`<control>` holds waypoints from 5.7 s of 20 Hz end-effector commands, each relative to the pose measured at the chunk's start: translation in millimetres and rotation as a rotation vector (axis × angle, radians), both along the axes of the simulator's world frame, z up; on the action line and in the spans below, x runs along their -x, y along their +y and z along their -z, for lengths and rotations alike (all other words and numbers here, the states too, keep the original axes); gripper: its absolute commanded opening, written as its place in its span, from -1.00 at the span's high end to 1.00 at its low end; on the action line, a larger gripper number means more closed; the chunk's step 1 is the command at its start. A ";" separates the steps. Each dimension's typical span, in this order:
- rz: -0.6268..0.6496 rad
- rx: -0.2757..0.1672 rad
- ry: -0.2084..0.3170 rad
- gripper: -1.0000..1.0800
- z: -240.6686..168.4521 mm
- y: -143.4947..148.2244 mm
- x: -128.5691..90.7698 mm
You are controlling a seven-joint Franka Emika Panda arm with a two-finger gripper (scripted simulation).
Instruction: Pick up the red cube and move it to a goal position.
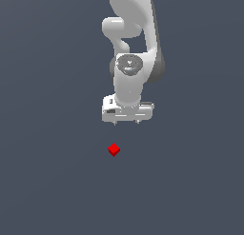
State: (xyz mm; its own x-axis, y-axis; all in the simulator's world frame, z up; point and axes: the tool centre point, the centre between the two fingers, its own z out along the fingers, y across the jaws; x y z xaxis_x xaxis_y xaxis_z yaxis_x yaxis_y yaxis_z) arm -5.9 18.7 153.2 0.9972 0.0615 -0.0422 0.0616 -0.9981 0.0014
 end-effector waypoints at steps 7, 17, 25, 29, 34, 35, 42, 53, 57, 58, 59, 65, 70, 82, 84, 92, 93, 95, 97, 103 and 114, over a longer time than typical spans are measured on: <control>-0.022 -0.001 -0.001 -0.92 4.0 -2.5 -1.2; -0.156 -0.004 -0.008 -0.92 29.1 -17.4 -10.0; -0.346 -0.010 -0.019 -0.92 64.6 -35.7 -26.4; -0.449 -0.013 -0.024 -0.92 83.7 -44.1 -37.1; -0.567 -0.016 -0.031 -0.92 105.4 -51.9 -50.8; -0.587 -0.016 -0.032 -0.92 109.0 -53.0 -53.3; -0.688 -0.018 -0.037 -0.92 127.4 -57.6 -66.6; -0.722 -0.019 -0.039 1.00 133.2 -58.2 -71.5; -0.722 -0.019 -0.039 1.00 133.2 -58.2 -71.5; -0.722 -0.019 -0.039 1.00 133.2 -58.2 -71.5; -0.722 -0.019 -0.039 1.00 133.2 -58.2 -71.5; -0.722 -0.019 -0.039 1.00 127.7 -59.0 -69.7; -0.722 -0.019 -0.039 1.00 111.0 -60.0 -64.5; -0.723 -0.017 -0.038 1.00 20.1 -64.7 -36.7; -0.723 -0.017 -0.038 1.00 -0.4 -65.8 -30.5; -0.724 -0.018 -0.038 1.00 -89.8 -70.0 -4.3; -0.724 -0.018 -0.038 1.00 -101.6 -70.6 -0.9; -0.724 -0.018 -0.038 1.00 -125.4 -71.7 5.9; -0.724 -0.018 -0.038 1.00 -149.2 -72.8 12.5; -0.724 -0.019 -0.039 1.00 -219.4 -76.4 31.7; -0.724 -0.020 -0.039 1.00 -317.8 -82.9 55.8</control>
